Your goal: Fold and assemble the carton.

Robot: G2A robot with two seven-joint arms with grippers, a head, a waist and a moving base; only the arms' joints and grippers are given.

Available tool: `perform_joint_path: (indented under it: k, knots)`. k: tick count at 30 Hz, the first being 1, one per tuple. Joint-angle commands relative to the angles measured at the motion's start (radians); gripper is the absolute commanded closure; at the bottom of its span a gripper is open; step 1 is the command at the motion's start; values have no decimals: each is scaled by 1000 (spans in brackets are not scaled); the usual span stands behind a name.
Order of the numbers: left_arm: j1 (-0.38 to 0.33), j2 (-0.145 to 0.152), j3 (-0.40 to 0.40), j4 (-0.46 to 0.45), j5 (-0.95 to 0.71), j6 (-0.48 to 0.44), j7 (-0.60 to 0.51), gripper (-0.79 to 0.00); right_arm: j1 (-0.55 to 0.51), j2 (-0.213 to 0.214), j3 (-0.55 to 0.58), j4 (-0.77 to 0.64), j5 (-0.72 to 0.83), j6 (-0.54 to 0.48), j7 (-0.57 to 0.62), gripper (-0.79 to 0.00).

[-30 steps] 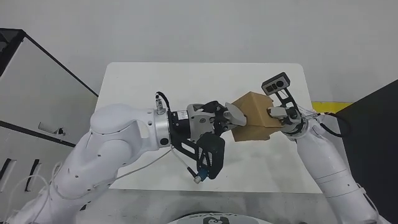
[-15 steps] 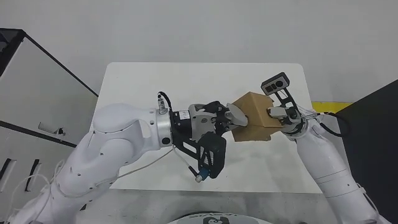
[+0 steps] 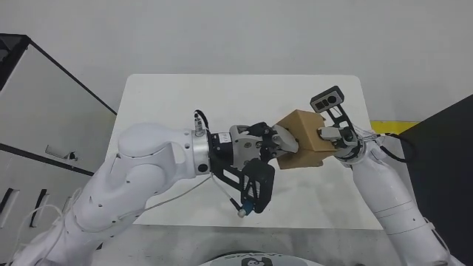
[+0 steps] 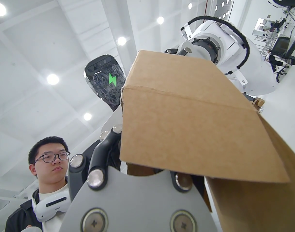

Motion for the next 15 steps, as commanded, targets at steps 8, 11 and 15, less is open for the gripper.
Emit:
perform_joint_path:
  k: [8,11,15]
  knots:
    - [-5,-3,3,1,-3,5,-6,0,0,0,0,0,0,0,0,0]
    - [8,-2,-21,-1,-33,23,-5,0,0,0,0,0,0,0,0,0]
    - [26,3,-61,-12,-50,27,-9,0,0,0,0,0,0,0,0,0]
